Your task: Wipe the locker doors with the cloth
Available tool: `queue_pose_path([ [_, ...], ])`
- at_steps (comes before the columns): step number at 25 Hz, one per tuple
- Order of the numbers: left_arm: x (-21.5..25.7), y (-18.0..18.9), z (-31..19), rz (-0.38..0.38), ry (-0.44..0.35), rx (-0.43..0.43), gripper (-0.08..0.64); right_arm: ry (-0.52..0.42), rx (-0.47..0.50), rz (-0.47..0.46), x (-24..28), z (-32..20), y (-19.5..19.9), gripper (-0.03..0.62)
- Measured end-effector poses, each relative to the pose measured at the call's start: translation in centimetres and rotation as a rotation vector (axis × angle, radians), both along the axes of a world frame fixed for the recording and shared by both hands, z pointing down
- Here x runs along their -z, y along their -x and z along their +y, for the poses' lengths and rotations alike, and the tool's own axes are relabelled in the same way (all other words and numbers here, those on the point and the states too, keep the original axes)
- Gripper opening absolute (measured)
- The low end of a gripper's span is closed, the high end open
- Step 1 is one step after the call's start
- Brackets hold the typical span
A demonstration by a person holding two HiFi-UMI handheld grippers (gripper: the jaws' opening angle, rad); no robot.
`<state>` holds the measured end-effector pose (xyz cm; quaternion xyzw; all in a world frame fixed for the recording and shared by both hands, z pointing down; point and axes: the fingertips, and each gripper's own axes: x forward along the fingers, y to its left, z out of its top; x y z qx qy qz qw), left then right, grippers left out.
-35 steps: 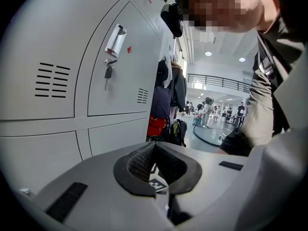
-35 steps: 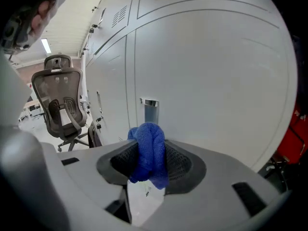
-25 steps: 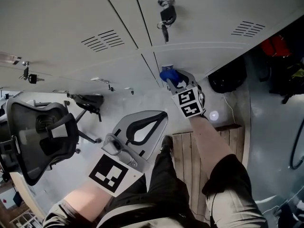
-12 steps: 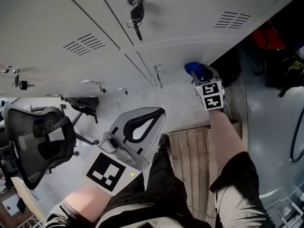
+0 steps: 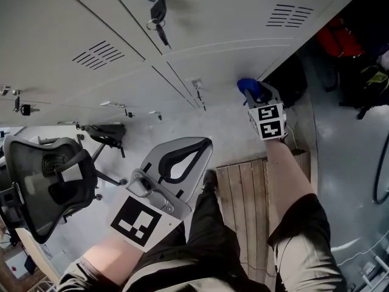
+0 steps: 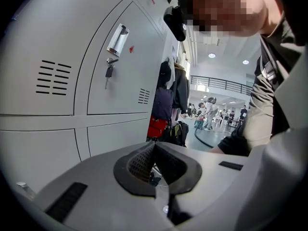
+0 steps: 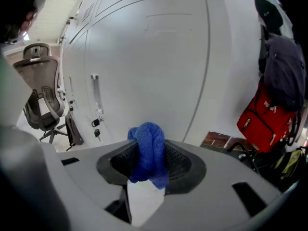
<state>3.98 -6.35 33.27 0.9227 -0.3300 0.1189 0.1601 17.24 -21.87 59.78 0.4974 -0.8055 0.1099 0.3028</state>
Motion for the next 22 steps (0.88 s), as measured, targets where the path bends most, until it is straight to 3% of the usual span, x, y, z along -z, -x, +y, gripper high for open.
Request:
queue_pose_path([
  [12, -0.5, 4.1, 0.5, -0.028, 0.007, 0.045, 0.007, 0.005, 0.218, -0.027, -1.0, 1.5, 14.4, 0.153],
  [17, -0.8, 6.0, 0.7, -0.039, 0.014, 0.075, 0.007, 0.008, 0.209, -0.029, -1.5, 0.7, 14.5, 0.155],
  [22, -1.0, 5.7, 0.6, -0.029, 0.020, 0.074, 0.006, 0.037, 0.150, -0.015, -2.3, 0.2, 10.4, 0.155],
])
